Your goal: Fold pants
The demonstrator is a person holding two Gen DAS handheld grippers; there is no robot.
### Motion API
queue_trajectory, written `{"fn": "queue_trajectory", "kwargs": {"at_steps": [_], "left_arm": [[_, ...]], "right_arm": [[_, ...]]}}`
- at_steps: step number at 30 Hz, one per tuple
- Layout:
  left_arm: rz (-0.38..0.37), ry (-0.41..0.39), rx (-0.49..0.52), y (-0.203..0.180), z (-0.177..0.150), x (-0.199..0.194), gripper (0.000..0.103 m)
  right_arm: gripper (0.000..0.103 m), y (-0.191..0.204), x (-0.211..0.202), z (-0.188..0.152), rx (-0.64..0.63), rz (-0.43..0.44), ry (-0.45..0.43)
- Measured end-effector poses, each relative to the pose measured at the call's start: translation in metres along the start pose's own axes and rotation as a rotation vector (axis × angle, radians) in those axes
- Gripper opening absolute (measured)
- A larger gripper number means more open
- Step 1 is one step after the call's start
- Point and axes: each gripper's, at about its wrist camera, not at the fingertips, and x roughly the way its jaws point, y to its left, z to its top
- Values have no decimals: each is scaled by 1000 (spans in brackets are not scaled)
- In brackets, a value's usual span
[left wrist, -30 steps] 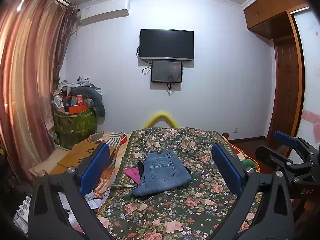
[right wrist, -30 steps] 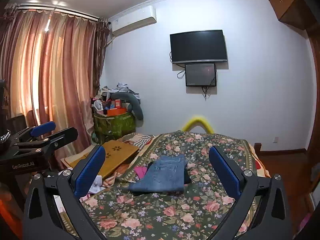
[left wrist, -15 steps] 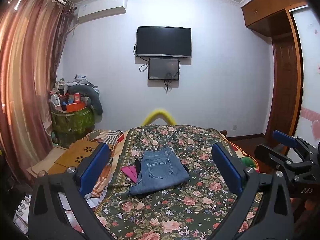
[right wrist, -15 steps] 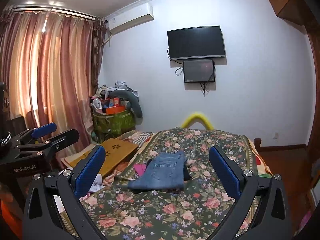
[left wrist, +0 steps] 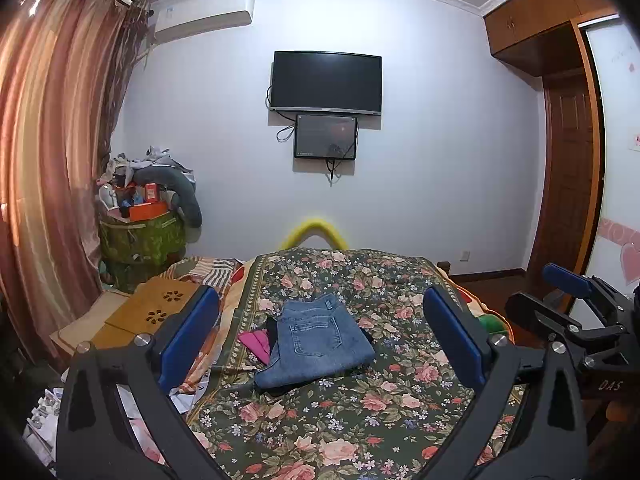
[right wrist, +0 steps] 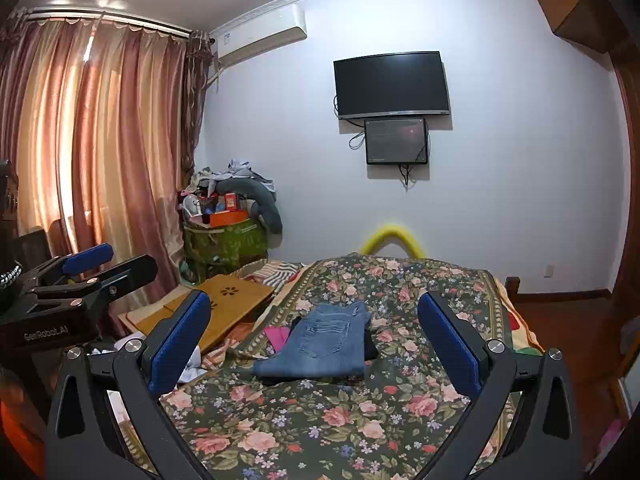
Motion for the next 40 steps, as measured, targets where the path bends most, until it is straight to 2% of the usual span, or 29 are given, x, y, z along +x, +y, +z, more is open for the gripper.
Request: {"fn": "queue_trajectory", "kwargs": {"at_steps": [40], "left_arm": [[-32,-2,8,-3,-5,0,103]], "right_arm": [[103,5,0,-2,7,6,-1]]}}
